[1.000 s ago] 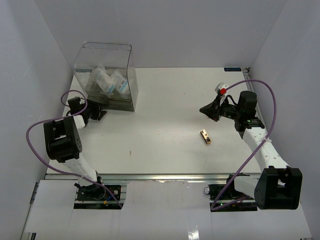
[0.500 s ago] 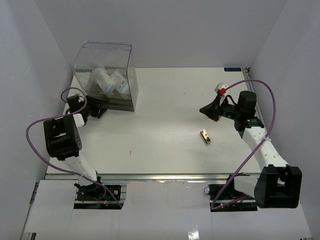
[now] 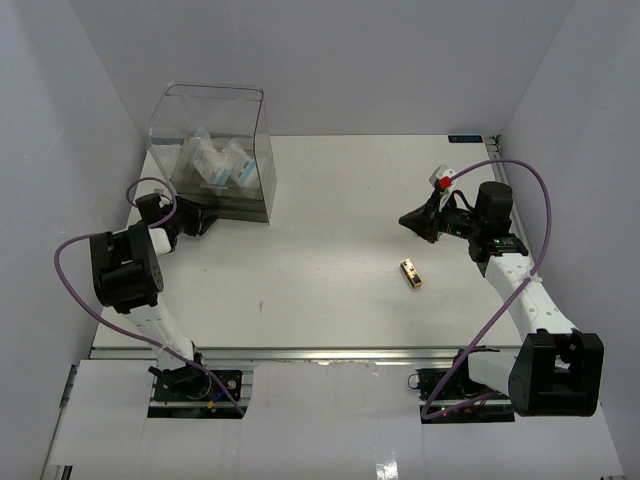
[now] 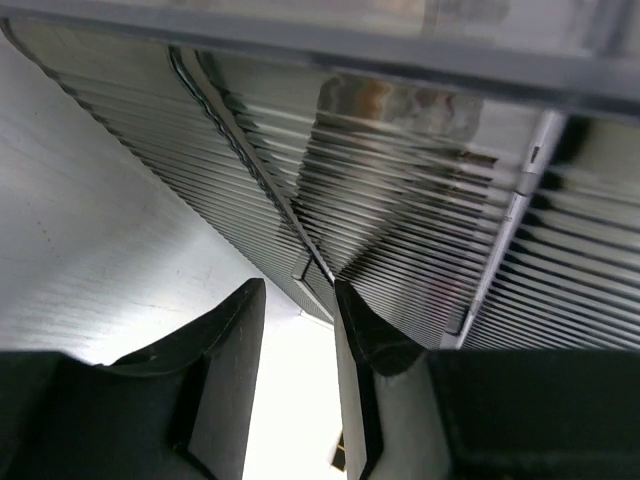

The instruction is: Organize the makeup

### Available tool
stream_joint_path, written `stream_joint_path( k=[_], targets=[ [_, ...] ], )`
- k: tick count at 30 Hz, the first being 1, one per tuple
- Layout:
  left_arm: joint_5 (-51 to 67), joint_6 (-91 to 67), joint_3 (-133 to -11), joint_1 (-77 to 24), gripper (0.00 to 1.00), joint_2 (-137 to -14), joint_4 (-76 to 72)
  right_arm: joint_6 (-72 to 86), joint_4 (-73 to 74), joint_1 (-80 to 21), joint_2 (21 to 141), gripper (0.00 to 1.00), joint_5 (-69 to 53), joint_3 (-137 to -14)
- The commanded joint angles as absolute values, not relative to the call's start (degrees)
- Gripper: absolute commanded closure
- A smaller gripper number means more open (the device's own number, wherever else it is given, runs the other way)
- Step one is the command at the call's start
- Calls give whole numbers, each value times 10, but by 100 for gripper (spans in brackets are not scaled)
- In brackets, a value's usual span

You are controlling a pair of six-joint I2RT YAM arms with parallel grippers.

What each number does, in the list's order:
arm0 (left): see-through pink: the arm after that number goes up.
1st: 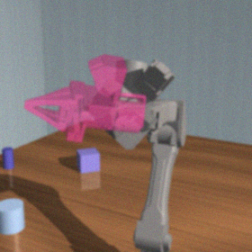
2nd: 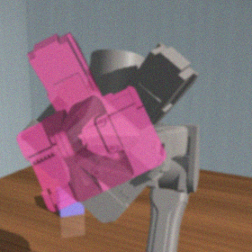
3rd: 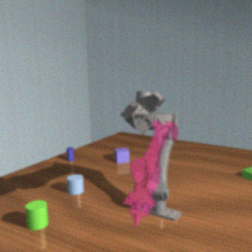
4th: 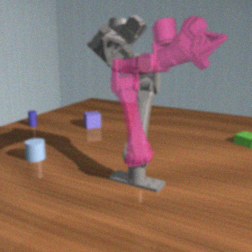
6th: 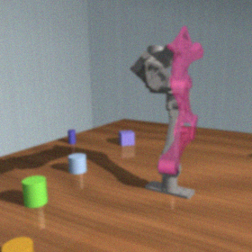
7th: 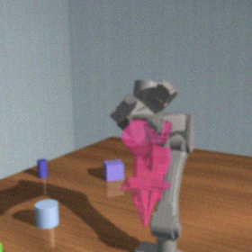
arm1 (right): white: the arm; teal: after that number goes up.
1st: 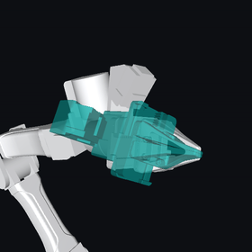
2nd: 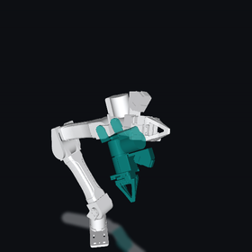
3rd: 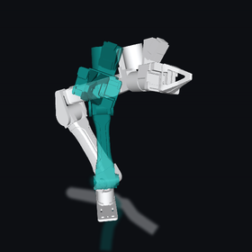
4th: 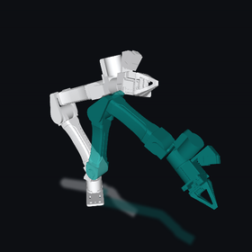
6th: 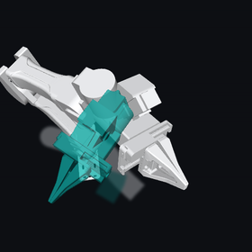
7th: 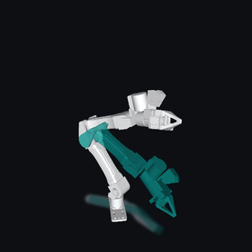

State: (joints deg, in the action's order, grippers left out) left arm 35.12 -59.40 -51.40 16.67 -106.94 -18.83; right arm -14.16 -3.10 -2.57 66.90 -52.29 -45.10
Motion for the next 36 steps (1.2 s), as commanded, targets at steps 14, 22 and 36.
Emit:
stream_joint_path(
  k=[14,22,36],
  targets=[
    [382,-608,-501,166,88,-1097,-281,-154,-34,-18,675,89,-538,-453],
    [393,-610,-424,167,94,-1037,-310,-154,-33,-17,672,89,-542,-454],
    [401,-582,-248,192,92,-851,-270,-153,-33,-11,657,89,-547,-452]
  ],
)
